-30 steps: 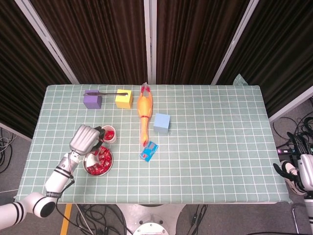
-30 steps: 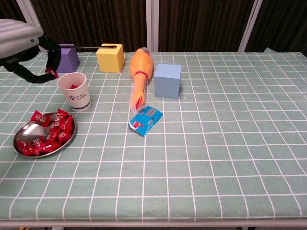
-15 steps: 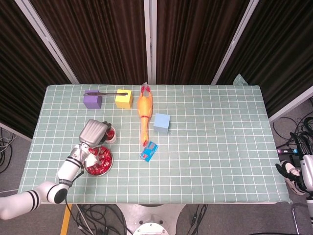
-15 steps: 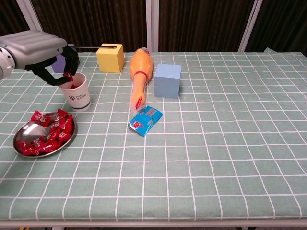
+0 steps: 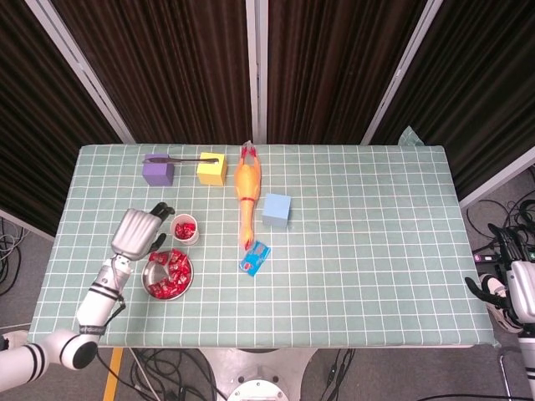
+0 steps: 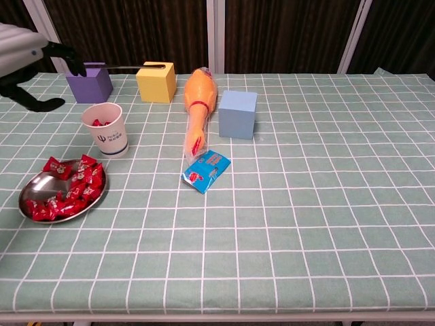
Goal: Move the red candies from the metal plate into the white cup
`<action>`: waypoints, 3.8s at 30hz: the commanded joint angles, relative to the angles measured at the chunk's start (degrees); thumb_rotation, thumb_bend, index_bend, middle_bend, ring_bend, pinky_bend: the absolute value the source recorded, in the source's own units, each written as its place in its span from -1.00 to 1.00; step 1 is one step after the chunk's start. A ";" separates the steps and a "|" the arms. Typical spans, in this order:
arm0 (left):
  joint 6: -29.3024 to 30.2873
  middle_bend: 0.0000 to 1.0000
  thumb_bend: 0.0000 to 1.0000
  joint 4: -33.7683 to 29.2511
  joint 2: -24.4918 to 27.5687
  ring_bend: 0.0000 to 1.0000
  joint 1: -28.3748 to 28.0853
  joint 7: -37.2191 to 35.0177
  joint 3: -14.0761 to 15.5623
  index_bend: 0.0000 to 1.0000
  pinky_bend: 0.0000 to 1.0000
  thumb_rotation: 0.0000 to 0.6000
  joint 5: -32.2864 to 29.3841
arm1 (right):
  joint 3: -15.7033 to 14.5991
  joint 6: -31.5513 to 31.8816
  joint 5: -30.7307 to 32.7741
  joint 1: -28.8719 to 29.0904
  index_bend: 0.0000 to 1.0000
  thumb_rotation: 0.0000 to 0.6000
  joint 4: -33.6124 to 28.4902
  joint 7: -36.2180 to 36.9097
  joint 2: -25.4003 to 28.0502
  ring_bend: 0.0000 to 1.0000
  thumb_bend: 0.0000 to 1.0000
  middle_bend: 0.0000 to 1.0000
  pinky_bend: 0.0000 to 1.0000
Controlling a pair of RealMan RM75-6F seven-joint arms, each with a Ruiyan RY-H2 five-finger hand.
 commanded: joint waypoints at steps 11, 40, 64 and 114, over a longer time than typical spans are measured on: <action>0.02 -0.04 -0.28 10.44 -4.65 0.80 5.04 -3.44 7.62 -0.10 1.00 1.00 6.35 | -0.10 0.45 -0.57 0.02 -0.97 1.00 -0.47 -0.26 0.14 -0.96 -0.69 -0.80 -0.23; -4.33 0.12 -0.28 22.05 -12.50 0.81 3.95 1.58 7.52 0.01 1.00 1.00 7.35 | -0.11 0.42 0.30 -0.24 -0.97 1.00 -0.91 -0.90 0.45 -0.96 -0.69 -0.80 -0.23; -4.10 0.17 -0.28 20.03 -12.69 0.81 4.82 5.93 7.32 0.02 1.00 1.00 7.21 | -0.10 0.16 0.70 -0.32 -0.97 1.00 -0.72 -0.73 0.54 -0.96 -0.69 -0.80 -0.23; -12.28 -0.01 -0.20 5.85 -6.02 0.81 -7.38 7.50 -4.80 -0.10 1.00 1.00 -5.56 | 0.01 -0.70 1.40 -0.35 -0.97 1.00 1.37 1.51 0.19 -0.96 -0.69 -0.80 -0.23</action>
